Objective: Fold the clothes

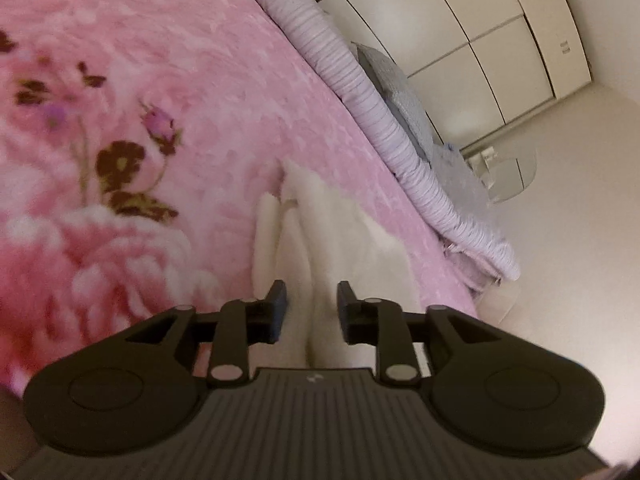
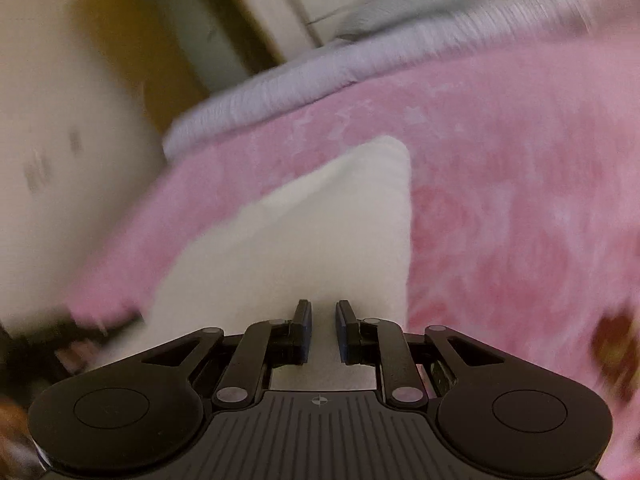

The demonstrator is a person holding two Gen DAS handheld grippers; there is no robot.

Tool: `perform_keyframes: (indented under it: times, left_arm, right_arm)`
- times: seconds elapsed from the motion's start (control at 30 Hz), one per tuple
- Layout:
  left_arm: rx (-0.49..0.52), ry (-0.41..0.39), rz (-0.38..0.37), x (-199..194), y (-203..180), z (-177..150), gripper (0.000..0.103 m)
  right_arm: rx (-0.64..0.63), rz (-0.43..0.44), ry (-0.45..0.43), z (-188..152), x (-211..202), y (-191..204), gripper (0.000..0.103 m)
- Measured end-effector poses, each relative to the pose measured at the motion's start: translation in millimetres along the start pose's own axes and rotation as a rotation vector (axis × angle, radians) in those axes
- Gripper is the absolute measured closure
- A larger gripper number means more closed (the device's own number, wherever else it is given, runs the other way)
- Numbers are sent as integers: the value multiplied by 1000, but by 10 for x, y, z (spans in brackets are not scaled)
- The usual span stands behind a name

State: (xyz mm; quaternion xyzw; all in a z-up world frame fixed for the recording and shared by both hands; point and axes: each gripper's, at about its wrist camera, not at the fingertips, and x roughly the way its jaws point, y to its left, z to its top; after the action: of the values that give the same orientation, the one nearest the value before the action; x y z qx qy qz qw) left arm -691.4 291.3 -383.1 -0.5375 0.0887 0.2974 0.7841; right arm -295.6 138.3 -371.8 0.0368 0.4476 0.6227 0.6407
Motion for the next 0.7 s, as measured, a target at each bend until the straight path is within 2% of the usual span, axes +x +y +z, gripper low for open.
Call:
perform_keyframes:
  times: [0.1, 0.2, 0.27, 0.33, 0.4, 0.47, 0.57, 0.7]
  left_arm:
    - [-33, 8, 6, -158, 9, -92, 66]
    - [-36, 37, 10, -251, -16, -184, 59]
    - [-28, 65, -3, -232, -46, -237, 58]
    - [-7, 58, 2, -199, -67, -263, 59]
    - [56, 63, -4, -181, -111, -291, 78]
    - [124, 55, 23, -193, -144, -327, 84]
    - [167, 36, 28, -291, -137, -384, 86]
    - [201, 26, 57, -307, -64, -439, 86]
  right_arm:
    - [259, 72, -46, -40, -249, -378, 85]
    - [341, 42, -51, -175, -393, -558, 85]
    - [386, 42, -35, -265, -393, -620, 85]
    - [425, 51, -41, -327, -381, -641, 85]
    - [411, 35, -46, -309, -370, -593, 85]
    - [359, 12, -40, -250, -357, -511, 85]
    - [259, -15, -29, -207, -333, -360, 86]
    - [37, -83, 4, -239, -236, -86, 87]
